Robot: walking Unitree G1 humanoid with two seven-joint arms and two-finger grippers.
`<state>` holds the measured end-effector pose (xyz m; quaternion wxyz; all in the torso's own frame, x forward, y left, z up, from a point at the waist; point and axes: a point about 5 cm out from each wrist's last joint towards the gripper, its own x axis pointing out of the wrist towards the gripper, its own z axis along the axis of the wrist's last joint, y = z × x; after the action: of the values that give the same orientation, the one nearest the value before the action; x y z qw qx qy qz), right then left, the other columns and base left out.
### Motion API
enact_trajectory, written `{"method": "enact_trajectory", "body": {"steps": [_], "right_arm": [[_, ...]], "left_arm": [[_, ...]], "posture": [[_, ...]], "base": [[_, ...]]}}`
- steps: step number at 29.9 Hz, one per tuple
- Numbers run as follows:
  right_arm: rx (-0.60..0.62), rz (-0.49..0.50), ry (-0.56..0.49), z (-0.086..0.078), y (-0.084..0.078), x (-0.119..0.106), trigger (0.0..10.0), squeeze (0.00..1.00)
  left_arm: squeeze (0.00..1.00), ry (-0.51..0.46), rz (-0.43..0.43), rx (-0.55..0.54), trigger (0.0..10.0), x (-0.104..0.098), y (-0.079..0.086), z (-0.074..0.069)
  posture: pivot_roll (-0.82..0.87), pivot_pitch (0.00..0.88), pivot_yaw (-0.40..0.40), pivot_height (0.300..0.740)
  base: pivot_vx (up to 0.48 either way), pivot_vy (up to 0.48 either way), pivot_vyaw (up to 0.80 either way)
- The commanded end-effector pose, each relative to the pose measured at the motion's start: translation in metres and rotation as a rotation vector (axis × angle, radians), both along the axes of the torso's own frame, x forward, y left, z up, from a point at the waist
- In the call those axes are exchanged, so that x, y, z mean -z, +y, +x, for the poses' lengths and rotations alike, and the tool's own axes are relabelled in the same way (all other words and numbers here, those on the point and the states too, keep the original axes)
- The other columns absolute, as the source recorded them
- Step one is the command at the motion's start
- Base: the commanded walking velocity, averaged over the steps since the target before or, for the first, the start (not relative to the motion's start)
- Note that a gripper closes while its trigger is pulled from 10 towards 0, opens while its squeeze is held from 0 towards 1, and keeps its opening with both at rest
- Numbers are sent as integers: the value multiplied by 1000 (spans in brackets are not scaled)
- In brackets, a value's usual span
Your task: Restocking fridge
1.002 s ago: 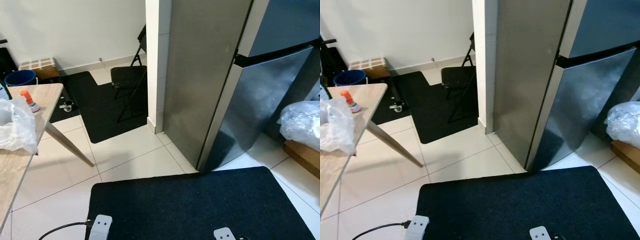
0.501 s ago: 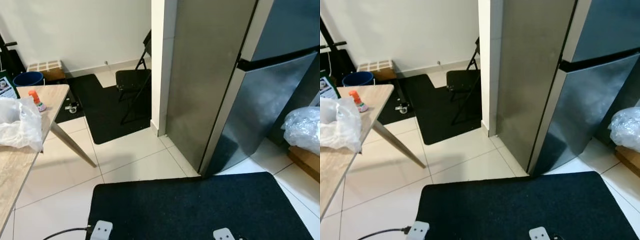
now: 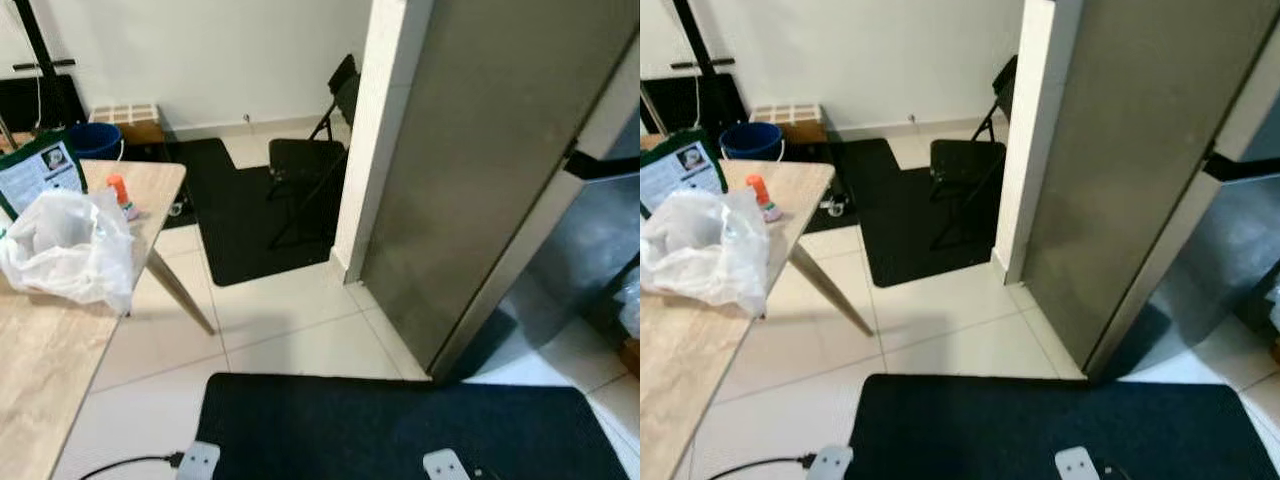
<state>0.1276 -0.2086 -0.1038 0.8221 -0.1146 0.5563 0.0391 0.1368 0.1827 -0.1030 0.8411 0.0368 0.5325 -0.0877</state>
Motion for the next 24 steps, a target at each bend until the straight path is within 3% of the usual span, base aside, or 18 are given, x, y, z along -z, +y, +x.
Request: {"method": "enact_trajectory", "body": {"steps": [1, 5, 17, 24], "right_arm": [[-4, 8, 8, -2, 3, 1, 10000, 0], [2, 13, 9, -2, 4, 1, 10000, 0], [14, 9, 13, -3, 3, 2, 10000, 0], [12, 10, -1, -1, 3, 1, 10000, 0]], "left_arm": [[0, 1, 0, 8, 10000, 0, -1, 1], [0, 1, 0, 10, 10000, 0, -1, 1], [0, 3, -1, 14, 10000, 0, -1, 0], [0, 5, -4, 15, 10000, 0, -1, 0]], "posture": [[28, 0, 17, 740], [30, 0, 18, 740], [27, 0, 19, 740], [26, 0, 17, 740]], "base": [[296, 0, 0], [298, 0, 0], [300, 0, -782], [301, 0, 0]]}}
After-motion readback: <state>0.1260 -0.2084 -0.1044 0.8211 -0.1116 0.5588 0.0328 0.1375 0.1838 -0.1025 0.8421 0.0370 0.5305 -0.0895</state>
